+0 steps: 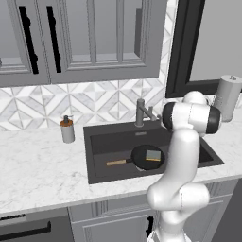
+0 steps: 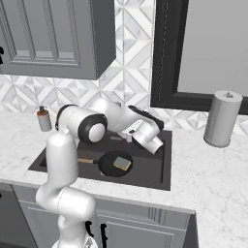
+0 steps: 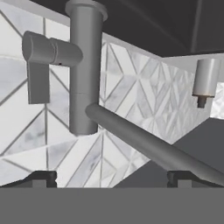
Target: Pick the pan and sponge and place them into the sink. Then turn on the water.
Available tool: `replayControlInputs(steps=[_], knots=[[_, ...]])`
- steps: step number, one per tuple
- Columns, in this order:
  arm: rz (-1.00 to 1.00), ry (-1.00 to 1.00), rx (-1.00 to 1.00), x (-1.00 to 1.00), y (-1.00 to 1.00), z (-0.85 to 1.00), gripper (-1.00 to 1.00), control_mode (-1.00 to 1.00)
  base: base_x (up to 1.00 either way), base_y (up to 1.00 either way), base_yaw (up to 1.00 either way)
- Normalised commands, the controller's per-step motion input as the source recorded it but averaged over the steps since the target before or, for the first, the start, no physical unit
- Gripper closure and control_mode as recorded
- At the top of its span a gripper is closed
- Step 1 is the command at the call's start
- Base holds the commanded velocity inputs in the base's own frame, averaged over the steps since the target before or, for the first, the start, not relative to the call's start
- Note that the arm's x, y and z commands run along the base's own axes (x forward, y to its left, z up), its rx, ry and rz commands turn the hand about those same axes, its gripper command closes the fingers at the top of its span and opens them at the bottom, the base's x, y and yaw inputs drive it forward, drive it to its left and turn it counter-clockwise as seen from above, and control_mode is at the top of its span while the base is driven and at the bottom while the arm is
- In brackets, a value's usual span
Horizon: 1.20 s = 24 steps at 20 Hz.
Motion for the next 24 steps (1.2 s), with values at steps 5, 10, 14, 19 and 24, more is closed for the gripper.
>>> replayControlInputs(steps=[5,10,14,19,24], knots=[[-0.07,0.00,0.00,0.43,0.01,-0.07,-1.00,-1.00,0.00,0.00,0.00],[-0.08,-0.01,0.00,0.37,0.00,-0.16,-1.00,-1.00,0.00,0.00,0.00],[-0.05,0.00,0.00,0.28,0.03,-0.15,-1.00,-1.00,0.00,0.00,0.00],[-0.03,0.00,0.00,0.29,0.03,-0.06,-1.00,-1.00,0.00,0.00,0.00],[-0.02,0.00,0.00,0.42,0.00,-0.01,-1.00,-1.00,0.00,0.00,0.00]])
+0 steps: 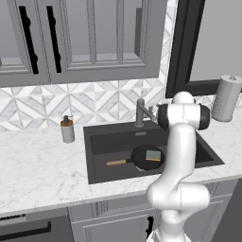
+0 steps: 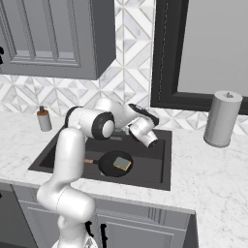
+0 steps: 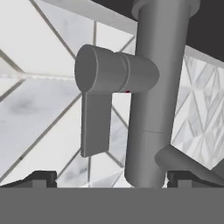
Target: Pick the pan and sponge and place them into the sink. Then turn on the water.
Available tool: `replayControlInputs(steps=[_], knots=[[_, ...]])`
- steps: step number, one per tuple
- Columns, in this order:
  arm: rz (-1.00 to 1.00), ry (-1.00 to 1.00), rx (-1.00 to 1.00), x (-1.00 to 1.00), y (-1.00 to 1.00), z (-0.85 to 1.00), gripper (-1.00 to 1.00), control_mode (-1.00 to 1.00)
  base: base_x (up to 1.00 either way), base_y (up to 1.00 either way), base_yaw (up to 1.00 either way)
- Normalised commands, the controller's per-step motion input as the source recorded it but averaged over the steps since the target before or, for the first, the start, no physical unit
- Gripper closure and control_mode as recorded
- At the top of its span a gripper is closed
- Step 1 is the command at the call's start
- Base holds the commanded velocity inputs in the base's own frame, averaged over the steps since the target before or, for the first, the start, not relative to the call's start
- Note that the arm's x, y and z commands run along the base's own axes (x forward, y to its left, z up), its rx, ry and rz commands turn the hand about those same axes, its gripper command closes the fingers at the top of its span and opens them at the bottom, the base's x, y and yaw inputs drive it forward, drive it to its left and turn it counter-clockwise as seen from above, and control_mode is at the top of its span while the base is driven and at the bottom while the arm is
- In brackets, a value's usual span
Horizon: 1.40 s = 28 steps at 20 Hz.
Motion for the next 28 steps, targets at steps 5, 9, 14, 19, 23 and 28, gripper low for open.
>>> replayControlInputs(steps=[5,9,14,19,23,28], knots=[[0.00,0.00,0.00,0.36,0.00,-0.11,-1.00,-1.00,0.00,0.00,0.00],[0.00,0.00,0.00,0.39,0.00,-0.25,-1.00,-1.00,0.00,0.00,0.00],[0.00,0.00,0.00,0.40,0.00,-0.31,-1.00,-1.00,0.00,0.00,0.00],[0.00,0.00,0.00,0.43,0.00,-0.20,-1.00,-1.00,0.00,0.00,0.00],[0.00,0.00,0.00,0.29,0.00,-0.03,1.00,-1.00,0.00,0.00,0.00],[-0.07,0.00,0.01,0.12,-0.29,0.00,1.00,-1.00,0.00,0.00,0.00]])
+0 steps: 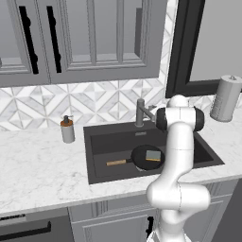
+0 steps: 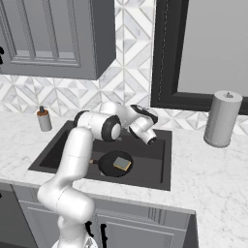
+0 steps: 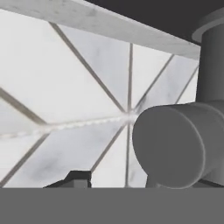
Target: Pick the pan and sponge and place them into the sink. Then turn on the water.
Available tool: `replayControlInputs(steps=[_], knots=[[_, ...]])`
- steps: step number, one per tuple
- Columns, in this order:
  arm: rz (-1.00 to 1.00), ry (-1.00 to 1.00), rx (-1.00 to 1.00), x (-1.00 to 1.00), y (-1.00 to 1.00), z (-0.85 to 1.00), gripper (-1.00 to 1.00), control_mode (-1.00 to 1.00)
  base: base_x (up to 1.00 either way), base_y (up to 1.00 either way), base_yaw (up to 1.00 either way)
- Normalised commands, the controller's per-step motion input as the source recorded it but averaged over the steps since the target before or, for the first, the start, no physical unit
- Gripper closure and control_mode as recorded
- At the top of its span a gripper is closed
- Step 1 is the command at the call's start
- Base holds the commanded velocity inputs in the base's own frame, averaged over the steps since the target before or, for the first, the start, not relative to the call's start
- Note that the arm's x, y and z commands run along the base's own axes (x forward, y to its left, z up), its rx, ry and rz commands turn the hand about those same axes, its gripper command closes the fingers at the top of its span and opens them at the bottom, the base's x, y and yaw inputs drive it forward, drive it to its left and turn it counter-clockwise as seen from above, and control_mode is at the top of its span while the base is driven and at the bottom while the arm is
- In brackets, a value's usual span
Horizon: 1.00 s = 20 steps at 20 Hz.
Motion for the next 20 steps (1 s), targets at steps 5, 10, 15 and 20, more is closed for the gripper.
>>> replayControlInputs(steps=[5,10,15,20], knots=[[-0.15,0.00,0.04,0.12,-0.57,0.00,1.00,-1.00,0.00,0.00,0.00],[-0.16,0.03,0.06,0.21,-0.79,0.00,1.00,-1.00,0.00,0.00,0.00],[-0.03,0.16,0.14,0.36,-1.00,0.00,1.00,-1.00,0.00,0.00,0.00],[0.02,0.15,0.22,0.32,-1.00,-0.02,1.00,-1.00,0.00,0.00,0.00]])
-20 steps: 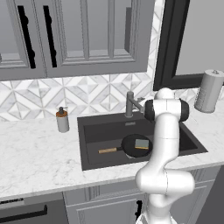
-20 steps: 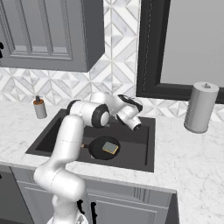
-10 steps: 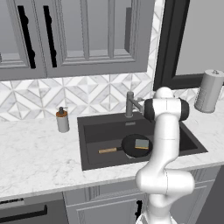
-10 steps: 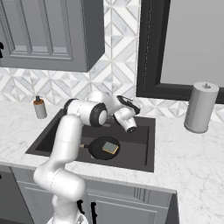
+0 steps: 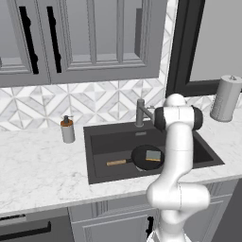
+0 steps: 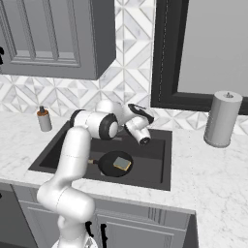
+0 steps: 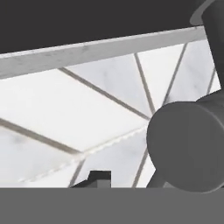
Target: Pick the pan and sponge and place them into the sink. Then turn on the water.
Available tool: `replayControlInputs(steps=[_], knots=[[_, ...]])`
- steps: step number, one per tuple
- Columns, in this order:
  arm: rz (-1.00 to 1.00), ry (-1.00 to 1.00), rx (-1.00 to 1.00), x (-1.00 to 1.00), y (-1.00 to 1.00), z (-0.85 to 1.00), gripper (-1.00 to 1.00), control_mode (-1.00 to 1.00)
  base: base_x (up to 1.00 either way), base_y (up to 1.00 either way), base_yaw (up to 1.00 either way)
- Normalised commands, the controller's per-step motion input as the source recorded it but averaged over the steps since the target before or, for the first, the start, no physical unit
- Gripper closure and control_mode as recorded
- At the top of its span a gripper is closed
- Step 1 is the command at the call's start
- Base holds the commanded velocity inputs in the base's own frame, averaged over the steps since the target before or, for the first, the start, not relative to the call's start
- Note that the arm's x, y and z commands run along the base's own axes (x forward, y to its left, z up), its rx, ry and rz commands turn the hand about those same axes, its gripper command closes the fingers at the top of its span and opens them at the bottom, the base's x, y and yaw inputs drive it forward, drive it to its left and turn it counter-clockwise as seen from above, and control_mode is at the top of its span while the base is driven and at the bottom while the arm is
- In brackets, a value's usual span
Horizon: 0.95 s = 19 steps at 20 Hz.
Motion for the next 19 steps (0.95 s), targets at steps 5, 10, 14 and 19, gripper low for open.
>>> replayControlInputs(steps=[5,10,14,19], knots=[[0.06,0.07,0.24,0.22,-1.00,-0.18,1.00,-1.00,0.00,0.00,0.00],[0.07,0.08,0.23,0.21,-1.00,-0.21,1.00,-1.00,0.00,0.00,0.00],[0.08,0.02,0.32,0.03,-1.00,-0.01,1.00,-1.00,0.00,0.00,0.00],[0.08,0.00,0.34,0.00,-1.00,0.00,1.00,-1.00,0.00,0.00,0.00]])
